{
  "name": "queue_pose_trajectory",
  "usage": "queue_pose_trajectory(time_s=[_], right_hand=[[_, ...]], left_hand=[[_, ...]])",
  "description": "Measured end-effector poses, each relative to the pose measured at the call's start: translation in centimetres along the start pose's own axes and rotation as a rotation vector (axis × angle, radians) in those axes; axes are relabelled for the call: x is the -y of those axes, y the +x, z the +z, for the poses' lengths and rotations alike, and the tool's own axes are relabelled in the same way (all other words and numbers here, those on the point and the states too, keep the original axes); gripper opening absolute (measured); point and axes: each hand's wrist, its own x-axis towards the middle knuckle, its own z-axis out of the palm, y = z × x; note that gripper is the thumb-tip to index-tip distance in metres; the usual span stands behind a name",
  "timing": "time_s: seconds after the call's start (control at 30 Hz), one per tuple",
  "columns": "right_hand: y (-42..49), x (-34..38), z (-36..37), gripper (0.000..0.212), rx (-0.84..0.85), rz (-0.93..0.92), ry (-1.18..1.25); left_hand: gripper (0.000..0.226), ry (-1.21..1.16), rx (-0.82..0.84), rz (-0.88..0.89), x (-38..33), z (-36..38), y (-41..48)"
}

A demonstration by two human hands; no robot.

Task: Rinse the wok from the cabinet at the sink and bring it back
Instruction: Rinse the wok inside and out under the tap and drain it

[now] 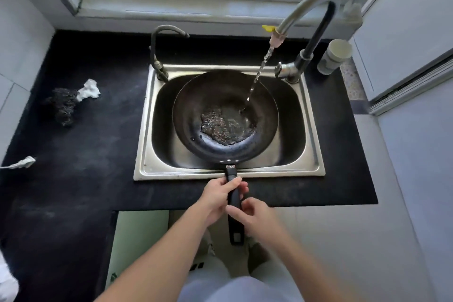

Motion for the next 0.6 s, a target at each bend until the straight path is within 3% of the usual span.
queue_pose_trajectory(time_s=[0.07,0.13,0.2,0.27,0.37,0.5,0.6], right_hand=[[0.4,0.1,1.2,0.042,0.037,0.037,0.176],[0.6,0.6,1.8,0.022,0.096,0.068,0.363],[0.8,1.1,1.8,0.007,0.186,0.110,0.665],[0.9,1.7,1.8,0.006,0.252,0.178,0.892],[1.0,2.6,2.6,0.013,0.139,0.243,0.806],[1.2,2.5,4.0,0.023,-0.086,0.125,0.606],[1.2,1.9,4.3,0.031,-0.113,0.070,0.586]], left_hand=[[0.026,0.016,0.009,-0.017,0.2,-0.3,0.3],[0.028,0.022,0.021,-0.039,0.1,-0.5,0.4],[0.028,0.055,0.038,-0.073,-0.1,-0.5,0.4],[0.026,0.084,0.048,-0.100,-0.2,-0.6,0.3],[0.025,0.084,0.069,-0.131,-0.3,-1.0,0.5],[0.026,0.112,0.103,-0.156,-0.7,-1.0,0.4],[0.026,0.041,0.105,-0.158,-0.7,-0.8,0.2]])
